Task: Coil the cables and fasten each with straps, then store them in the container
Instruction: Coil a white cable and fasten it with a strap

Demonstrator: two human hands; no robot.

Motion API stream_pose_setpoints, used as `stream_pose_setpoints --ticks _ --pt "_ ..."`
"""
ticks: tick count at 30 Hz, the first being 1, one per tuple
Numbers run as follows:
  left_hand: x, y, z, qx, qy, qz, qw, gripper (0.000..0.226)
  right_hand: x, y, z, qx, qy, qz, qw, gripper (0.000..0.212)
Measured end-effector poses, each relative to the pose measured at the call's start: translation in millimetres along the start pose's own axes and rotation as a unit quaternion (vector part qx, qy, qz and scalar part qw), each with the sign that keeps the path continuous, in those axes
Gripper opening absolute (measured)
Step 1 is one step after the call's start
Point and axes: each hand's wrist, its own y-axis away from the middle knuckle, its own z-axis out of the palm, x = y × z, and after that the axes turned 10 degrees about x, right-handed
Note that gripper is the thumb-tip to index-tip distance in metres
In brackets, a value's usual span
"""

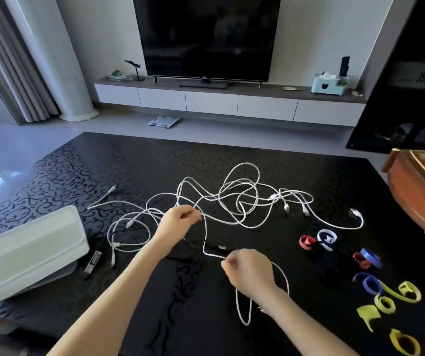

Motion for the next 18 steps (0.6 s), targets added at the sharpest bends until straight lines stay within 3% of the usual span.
stream_pose_setpoints --ticks 1,3,4,6,8,11,15,18 --pt "3 1 -6 -0.024 0.005 -0.003 1.000 0.019 -1 -5 -9 -0.013 -0.075 0.049 0.996 0.020" --pt "2 6 -14 -0.064 -0.001 -0.014 0.998 0.018 -9 -21 -32 0.060 -0.215 0.119 0.968 0.022" --pt "-1 9 -16 -0.072 -0.012 -0.021 0.997 0.019 -15 -31 -40 0.124 -0.242 0.124 0.954 0.022" --pt "-7 14 -19 -0.074 -0.031 -0.030 0.996 0.018 -28 -54 -44 0.202 -0.190 0.087 0.957 0.019" --pt "-14 14 -21 -0.071 -0.023 -0.042 0.996 0.015 -41 -79 -33 0.131 -0.103 0.040 0.985 0.024" --pt "-16 11 -23 -0.078 -0.009 -0.047 0.996 0.014 -49 -114 -1 -0.040 -0.012 0.063 0.997 0.037" --pt "-17 12 -22 -0.092 -0.036 -0.027 0.995 0.017 -42 -132 32 -0.081 0.000 0.064 0.995 0.021" --pt "-24 14 -22 -0.102 -0.060 -0.021 0.993 0.011 -44 -137 23 -0.040 -0.038 0.036 0.998 0.027"
